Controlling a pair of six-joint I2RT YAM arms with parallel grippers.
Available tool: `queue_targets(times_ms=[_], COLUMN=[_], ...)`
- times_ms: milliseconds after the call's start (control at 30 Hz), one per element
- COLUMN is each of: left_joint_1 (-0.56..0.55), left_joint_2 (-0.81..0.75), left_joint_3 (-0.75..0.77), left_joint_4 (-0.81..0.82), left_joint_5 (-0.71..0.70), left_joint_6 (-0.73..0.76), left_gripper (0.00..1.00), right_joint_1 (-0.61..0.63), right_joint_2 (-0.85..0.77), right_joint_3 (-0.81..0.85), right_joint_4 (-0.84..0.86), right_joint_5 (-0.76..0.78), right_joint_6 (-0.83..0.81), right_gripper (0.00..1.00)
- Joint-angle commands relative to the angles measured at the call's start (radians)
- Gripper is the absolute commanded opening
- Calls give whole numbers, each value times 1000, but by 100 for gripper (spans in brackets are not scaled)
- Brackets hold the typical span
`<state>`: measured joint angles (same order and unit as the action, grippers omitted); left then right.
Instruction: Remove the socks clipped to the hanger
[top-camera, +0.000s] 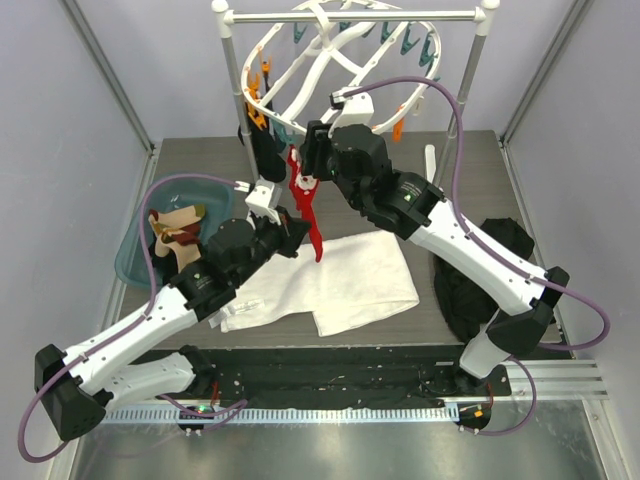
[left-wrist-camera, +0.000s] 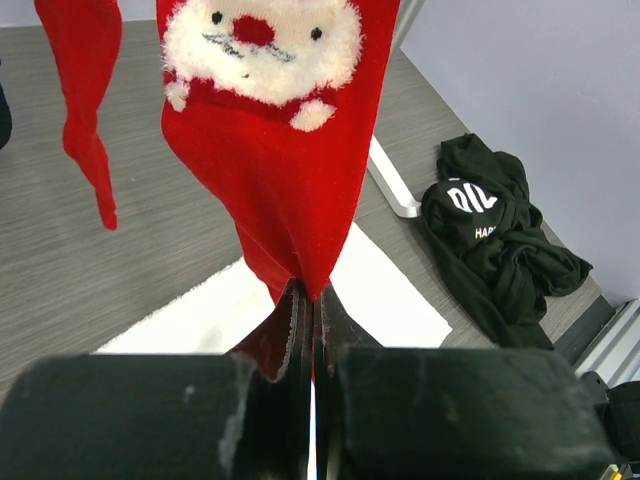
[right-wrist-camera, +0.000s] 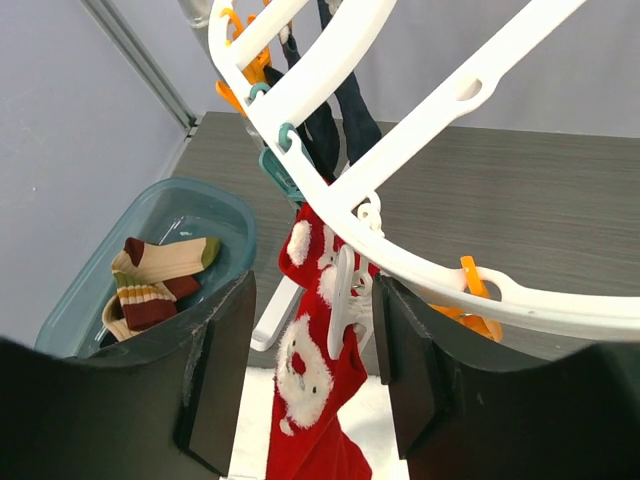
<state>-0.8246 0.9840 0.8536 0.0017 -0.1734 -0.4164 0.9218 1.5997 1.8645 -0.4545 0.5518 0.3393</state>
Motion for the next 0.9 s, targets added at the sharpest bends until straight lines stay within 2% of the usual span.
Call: queue_targets(times_ms=[0,433,867], left_joint_1=[-5,-5,-7], left_joint_2=[-10,-19,-16], left_joint_3=[19,18,12], left_joint_4=[23,29,47], left_joint_5=[8,23,54], left_joint_6=[-12,-19,-22], left_gripper=[0,0,0], right_joint_1=[3,3,-18], right_joint_2=[-30,-15,6], right_joint_3=[-2,8,-7], right_joint_4=[4,-19,63], right_joint_5=[63,109,66], right_joint_6=[18,56,102], right_gripper=[59,59,60])
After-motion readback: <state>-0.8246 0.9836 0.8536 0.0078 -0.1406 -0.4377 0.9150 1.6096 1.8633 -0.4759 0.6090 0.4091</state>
